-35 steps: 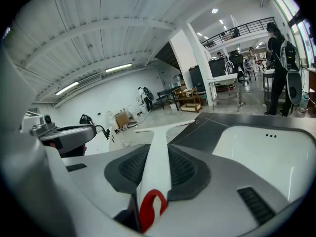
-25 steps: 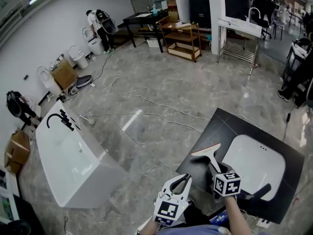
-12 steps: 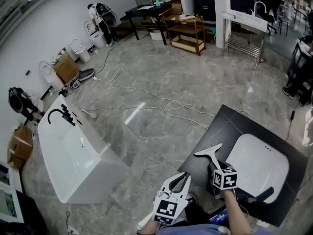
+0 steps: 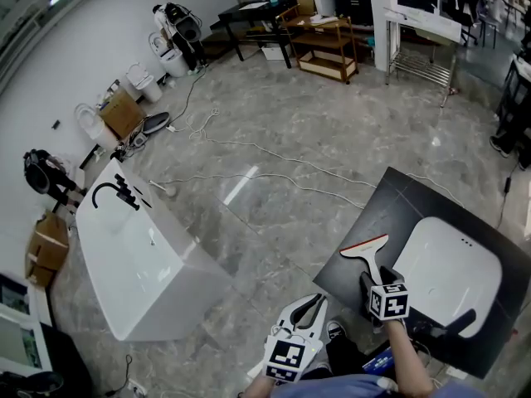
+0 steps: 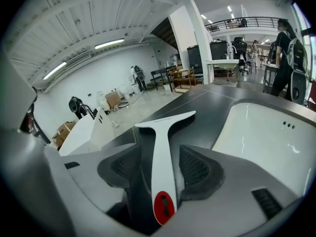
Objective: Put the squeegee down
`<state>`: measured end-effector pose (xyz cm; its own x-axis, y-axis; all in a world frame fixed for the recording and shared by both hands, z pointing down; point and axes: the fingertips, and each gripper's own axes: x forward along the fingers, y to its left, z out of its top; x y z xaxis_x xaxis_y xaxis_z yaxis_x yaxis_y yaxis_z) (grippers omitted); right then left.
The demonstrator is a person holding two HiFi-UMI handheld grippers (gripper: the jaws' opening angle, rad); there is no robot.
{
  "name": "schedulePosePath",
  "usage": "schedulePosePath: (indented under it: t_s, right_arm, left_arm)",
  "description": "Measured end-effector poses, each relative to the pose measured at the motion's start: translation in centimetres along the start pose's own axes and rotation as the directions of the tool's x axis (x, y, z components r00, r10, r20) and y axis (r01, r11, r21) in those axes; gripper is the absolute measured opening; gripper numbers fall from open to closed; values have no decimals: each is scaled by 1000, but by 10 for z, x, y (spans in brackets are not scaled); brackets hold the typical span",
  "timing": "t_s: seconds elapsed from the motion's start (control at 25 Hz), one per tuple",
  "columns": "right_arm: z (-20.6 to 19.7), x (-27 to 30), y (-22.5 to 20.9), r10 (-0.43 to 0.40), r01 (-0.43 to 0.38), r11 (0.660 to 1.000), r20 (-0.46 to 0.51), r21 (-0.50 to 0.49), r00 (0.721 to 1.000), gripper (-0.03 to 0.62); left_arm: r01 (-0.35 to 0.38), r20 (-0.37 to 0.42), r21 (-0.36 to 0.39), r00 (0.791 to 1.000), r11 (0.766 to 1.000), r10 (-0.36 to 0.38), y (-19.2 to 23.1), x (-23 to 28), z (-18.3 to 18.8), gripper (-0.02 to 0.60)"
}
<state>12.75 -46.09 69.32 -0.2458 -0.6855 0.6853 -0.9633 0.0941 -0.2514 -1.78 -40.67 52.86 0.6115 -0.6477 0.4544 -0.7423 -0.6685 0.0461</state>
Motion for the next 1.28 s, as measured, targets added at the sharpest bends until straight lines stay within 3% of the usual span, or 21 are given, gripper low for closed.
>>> schedulePosePath:
  t_s: [0.08, 0.44, 0.84, 1.28]
  right_arm:
    - [-1, -3, 3, 4, -4, 1000, -3, -12, 1000, 245]
    - [22, -44, 27, 28, -25, 999, 109, -30, 994, 245]
    - [47, -131, 78, 93, -81, 995, 271, -53, 958, 244]
    - [13, -224, 132, 117, -87, 991, 349, -100, 930, 160]
  left_arm:
    - [-6, -1, -3, 1000, 1000, 6, 0, -3, -2, 39]
    - [-21, 33, 2, 999, 1000, 21, 0, -24, 2, 39]
    - [-33, 81, -22, 996, 999, 35, -5, -73, -2, 39]
    - [-32, 172, -9, 985, 999, 34, -30, -140, -11, 38]
